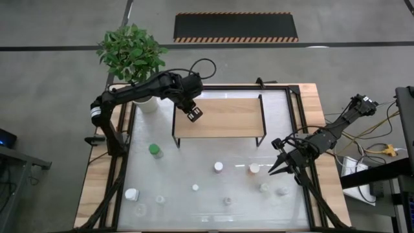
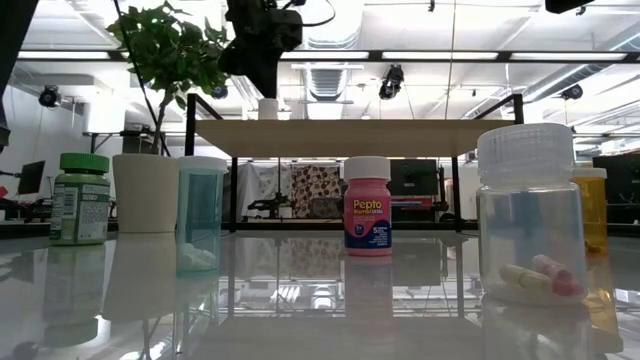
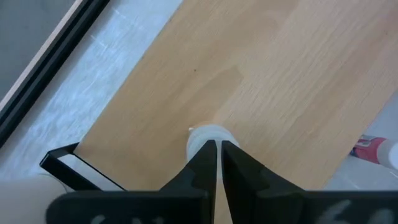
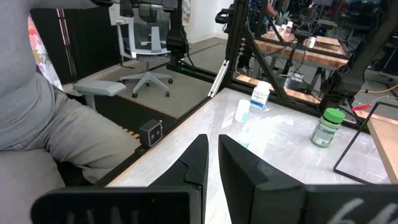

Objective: Pick and place medicine bottles onto shelf by color
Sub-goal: Put the transparent pill bottle on the shelf, then put the pink pill bottle on the shelf

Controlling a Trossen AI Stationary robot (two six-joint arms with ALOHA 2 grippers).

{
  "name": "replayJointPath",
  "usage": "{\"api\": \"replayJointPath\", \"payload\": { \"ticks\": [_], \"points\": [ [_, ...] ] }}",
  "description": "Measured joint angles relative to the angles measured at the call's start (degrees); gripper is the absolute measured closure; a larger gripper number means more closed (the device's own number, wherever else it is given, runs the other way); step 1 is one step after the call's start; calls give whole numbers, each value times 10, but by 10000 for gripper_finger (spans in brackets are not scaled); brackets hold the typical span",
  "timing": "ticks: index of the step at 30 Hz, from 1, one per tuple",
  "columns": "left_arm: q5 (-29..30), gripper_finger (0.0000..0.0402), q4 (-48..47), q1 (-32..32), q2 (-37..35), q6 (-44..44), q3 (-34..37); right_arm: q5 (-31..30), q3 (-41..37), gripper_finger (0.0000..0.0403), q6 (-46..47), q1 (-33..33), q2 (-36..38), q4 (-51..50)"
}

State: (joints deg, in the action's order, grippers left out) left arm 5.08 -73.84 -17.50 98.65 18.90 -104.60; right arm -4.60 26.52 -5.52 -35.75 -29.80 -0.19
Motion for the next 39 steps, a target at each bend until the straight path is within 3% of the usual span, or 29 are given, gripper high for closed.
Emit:
{"api": "replayJointPath", "payload": {
  "ticks": [14, 20, 28, 31, 39],
  "points": [
    [4, 396, -38, 0, -2, 2, 0, 0, 0, 375, 0, 0, 0, 0],
    [58, 396, -67, 1, -3, 3, 0, 0, 0, 375, 0, 0, 0, 0],
    [61, 396, -59, 10, -4, 3, -32, 0, 0, 375, -5, 0, 0, 0],
    [69, 396, -22, 54, -24, 16, -36, 0, 0, 375, -6, 0, 0, 0],
    [170, 396, 210, 319, -75, -100, 14, -30, -7, 375, 12, 0, -17, 23]
  ]
}}
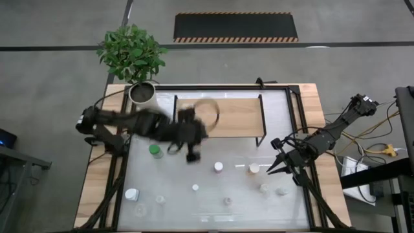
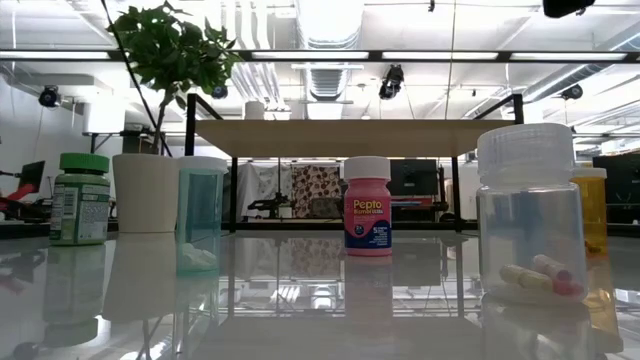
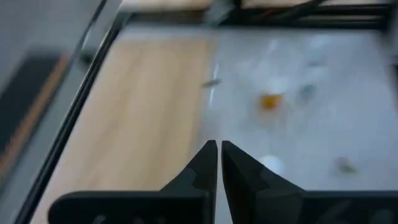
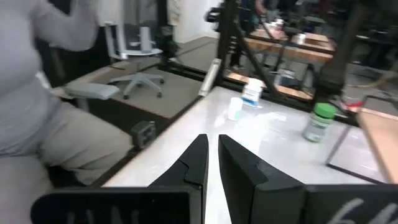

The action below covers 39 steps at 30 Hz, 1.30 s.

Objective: Pick and place medicine bottles onto shelf by color
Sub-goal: Put the pink pill bottle on the shelf

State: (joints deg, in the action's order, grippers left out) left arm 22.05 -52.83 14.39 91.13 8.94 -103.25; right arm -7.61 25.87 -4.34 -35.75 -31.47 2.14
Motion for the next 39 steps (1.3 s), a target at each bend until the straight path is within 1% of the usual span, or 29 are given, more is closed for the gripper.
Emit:
{"api": "replayJointPath", "payload": {
  "ticks": [3, 5, 9, 12, 16, 19, 22, 26, 29, 32, 35, 39],
  "points": [
    [27, 396, 87, 80, -8, -43, 47, -40, 0, 375, 2, 0, -22, 26],
    [41, 396, 149, 119, -10, -62, 89, -51, 0, 375, 5, 1, -39, 50],
    [45, 396, 262, 164, -16, -83, 174, -50, 0, 375, 6, 0, -78, 98],
    [43, 396, 320, 187, -16, -97, 236, -50, 0, 375, 7, 0, -109, 133],
    [29, 396, 392, 199, -16, -120, 307, -56, 0, 375, -2, 0, -155, 196],
    [11, 396, 434, 200, -23, -168, 343, -64, 11, 368, -13, 0, -191, 239],
    [8, 396, 470, 196, -39, -222, 363, -80, 48, 350, -7, 0, -231, 236],
    [8, 396, 470, 193, -65, -273, 383, -107, 121, 311, 20, 0, -292, 178],
    [8, 396, 482, 193, -97, -294, 407, -142, 188, 279, 43, 0, -341, 105],
    [8, 396, 488, 194, -135, -295, 438, -168, 265, 250, 81, 0, -387, 4],
    [9, 396, 508, 194, -174, -294, 480, -180, 343, 227, 139, 0, -432, -111],
    [39, 396, 573, 193, -229, -312, 539, -188, 437, 210, 241, 3, -495, -248]
  ]
}}
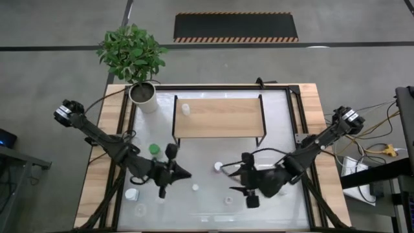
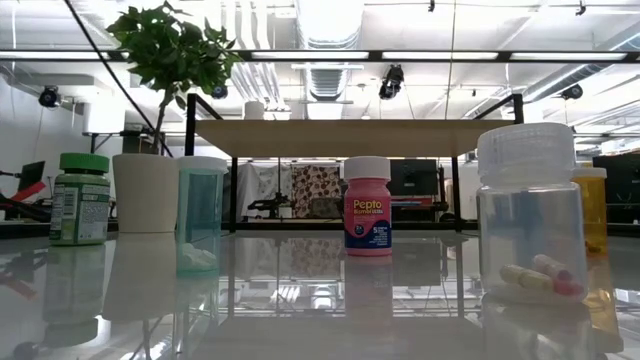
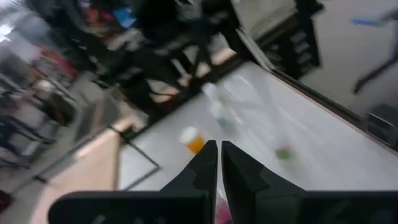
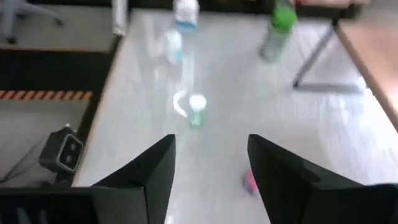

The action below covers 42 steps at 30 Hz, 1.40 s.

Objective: Pick and place medicine bottles onto shelf by color
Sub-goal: Put the pink pill bottle on the shelf

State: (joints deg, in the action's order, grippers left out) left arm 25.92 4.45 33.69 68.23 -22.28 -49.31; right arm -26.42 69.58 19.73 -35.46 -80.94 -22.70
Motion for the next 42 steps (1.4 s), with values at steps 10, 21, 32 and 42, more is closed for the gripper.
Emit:
{"api": "replayJointPath", "payload": {
  "ticks": [10, 21, 32, 42],
  "points": [
    [5, 396, 68, 1, -113, -6, 100, -34, 129, 199, 268, 12, -124, -177],
    [5, 396, 86, 1, -164, -6, 132, -67, 133, 119, 296, 32, -200, -178],
    [5, 396, 85, 1, -161, -26, 132, -158, 132, 93, 309, 40, -261, -178],
    [5, 396, 83, 1, -162, -27, 132, -188, 123, 106, 309, 52, -281, -173]
  ]
}}
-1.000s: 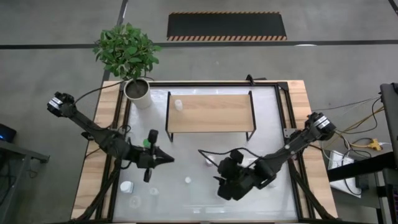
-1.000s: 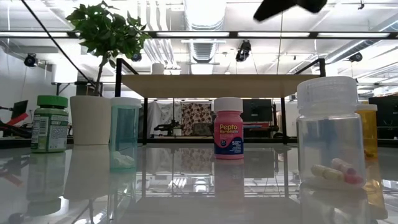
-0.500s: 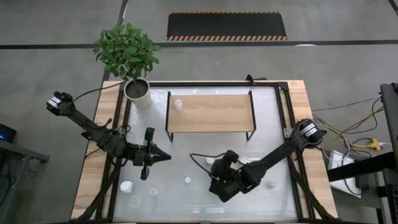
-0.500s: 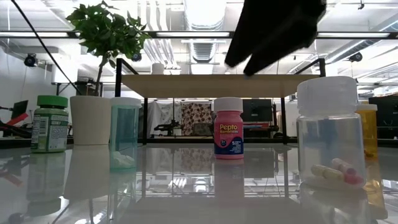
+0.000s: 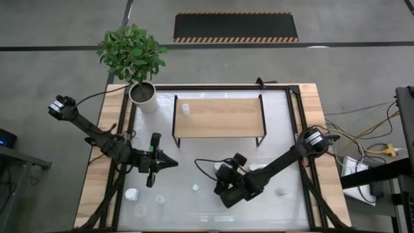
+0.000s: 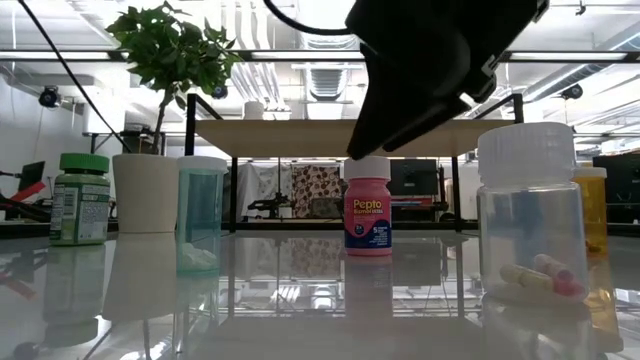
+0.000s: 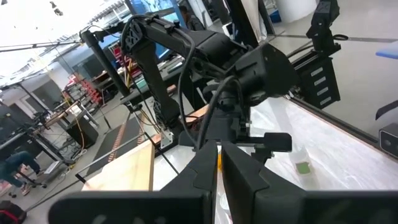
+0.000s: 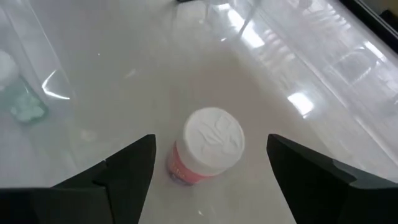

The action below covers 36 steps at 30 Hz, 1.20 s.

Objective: Pick and place medicine bottles onto shelf by color
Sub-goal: Put the pink pill bottle on the shelf

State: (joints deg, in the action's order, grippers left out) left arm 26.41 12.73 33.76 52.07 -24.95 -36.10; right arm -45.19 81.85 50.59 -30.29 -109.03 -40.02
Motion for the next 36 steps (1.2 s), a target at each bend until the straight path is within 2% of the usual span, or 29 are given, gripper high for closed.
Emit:
{"api": "replayJointPath", "payload": {
  "ticks": [7, 13, 30, 36],
  "points": [
    [0, 396, 0, 0, 0, 0, 0, 1, -2, 106, 0, 7, -27, 14],
    [0, 396, 0, 0, 0, 0, 0, 1, -2, 123, 2, 6, -33, 18],
    [0, 396, 0, 0, 1, 0, 0, 2, -2, 236, 3, 6, -28, 19],
    [0, 396, 2, 0, 1, 0, 0, 22, -2, 246, -17, 6, -16, 17]
  ]
}}
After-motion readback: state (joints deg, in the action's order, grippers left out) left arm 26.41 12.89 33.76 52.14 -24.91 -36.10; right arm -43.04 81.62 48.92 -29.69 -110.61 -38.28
